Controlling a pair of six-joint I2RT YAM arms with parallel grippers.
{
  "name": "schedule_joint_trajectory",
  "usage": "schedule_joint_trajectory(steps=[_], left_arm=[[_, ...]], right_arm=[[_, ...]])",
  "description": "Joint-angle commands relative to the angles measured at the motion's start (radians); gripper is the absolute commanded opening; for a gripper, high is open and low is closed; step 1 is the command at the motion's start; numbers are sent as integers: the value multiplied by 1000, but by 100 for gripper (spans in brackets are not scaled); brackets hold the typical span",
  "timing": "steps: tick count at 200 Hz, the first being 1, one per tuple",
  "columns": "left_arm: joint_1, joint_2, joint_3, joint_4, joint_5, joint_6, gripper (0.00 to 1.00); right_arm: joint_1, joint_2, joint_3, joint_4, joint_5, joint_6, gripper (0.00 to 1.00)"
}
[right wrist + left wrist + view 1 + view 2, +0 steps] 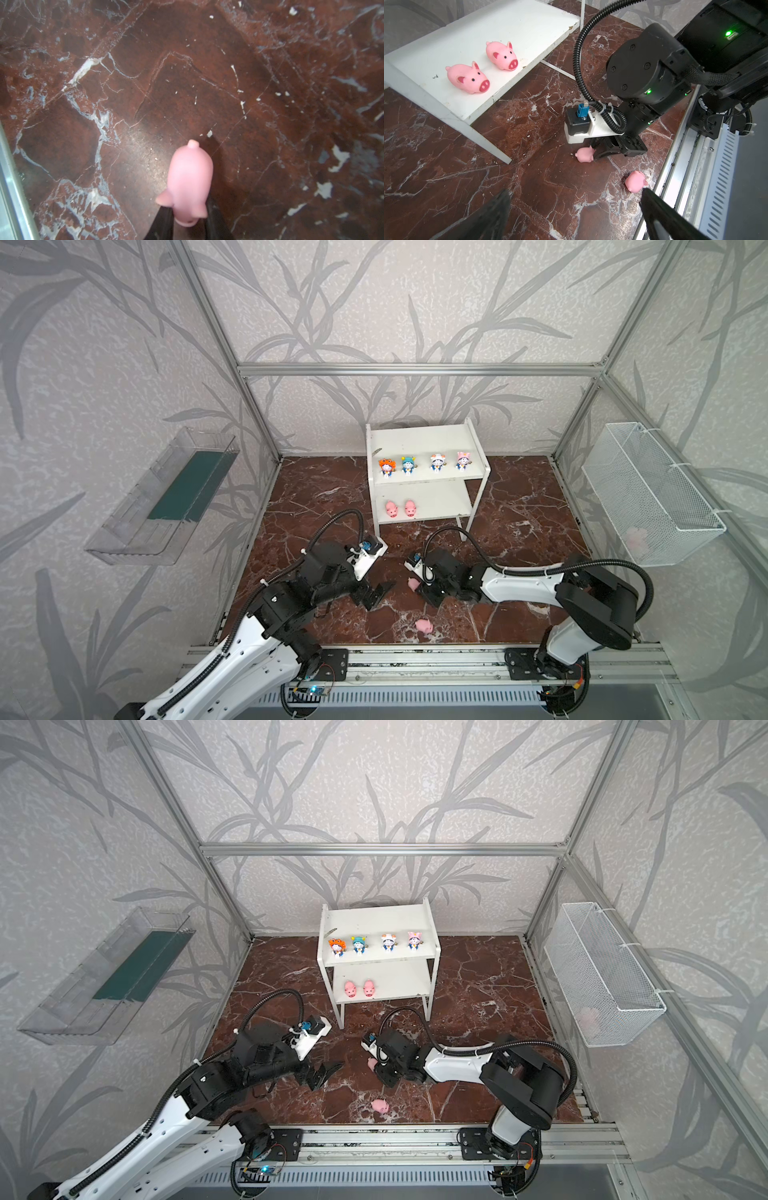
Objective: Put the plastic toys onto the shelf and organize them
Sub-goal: 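Carry the pink pig with the right gripper onto the lower shelf tier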
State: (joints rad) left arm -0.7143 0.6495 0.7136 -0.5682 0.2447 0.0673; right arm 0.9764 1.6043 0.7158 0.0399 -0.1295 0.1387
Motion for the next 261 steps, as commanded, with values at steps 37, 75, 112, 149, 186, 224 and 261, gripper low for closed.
schedule_joint_trajectory(steps=[37,75,112,149,186,224,261], left_arm=[[-2,-2,12,7,7,10,99],[-2,-4,7,23,-21,12,99],[-2,-15,-1,48,-56,12,99],[-3,-24,-3,84,-112,10,99],[-5,-27,25,130,-162,-21,99],[-26,-60,7,180,-180,-52,99],[-61,-61,-13,185,-278,-37,99]], right_arm=[[-15,-112,-30,1,61,50,21],[-40,-174,-27,-38,123,108,20],[-63,-262,-27,-75,172,143,20],[-68,-319,-2,-133,186,137,20],[-73,-378,22,-176,223,159,19],[-82,-424,45,-182,270,208,19],[-87,-430,81,-183,308,237,19]])
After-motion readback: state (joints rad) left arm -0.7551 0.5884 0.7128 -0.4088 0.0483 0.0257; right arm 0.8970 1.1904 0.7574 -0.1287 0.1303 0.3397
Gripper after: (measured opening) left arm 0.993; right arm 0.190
